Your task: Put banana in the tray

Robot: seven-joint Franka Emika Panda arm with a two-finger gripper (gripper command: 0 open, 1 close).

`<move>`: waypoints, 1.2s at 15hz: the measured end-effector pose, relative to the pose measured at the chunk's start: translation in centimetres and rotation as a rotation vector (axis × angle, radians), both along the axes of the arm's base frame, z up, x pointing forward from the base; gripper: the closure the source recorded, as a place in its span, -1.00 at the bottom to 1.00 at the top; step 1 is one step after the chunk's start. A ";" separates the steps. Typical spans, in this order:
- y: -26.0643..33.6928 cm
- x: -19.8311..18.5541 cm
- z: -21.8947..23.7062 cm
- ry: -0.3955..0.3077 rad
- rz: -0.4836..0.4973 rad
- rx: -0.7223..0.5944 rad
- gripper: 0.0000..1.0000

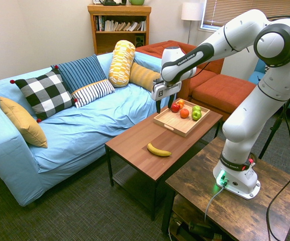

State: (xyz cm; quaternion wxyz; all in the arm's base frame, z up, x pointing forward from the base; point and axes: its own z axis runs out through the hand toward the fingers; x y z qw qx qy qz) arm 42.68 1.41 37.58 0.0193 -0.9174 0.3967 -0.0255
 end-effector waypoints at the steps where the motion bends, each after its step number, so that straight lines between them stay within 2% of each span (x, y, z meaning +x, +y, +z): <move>1: 0.0 0.1 0.0 0.000 0.001 0.000 -1.00; 6: 0.0 0.2 -2.6 0.014 0.018 -0.016 -1.00; 14: 3.8 0.7 -16.4 0.079 0.054 -0.011 -1.00; 18: 5.6 0.6 -21.4 0.115 0.073 -0.015 -1.00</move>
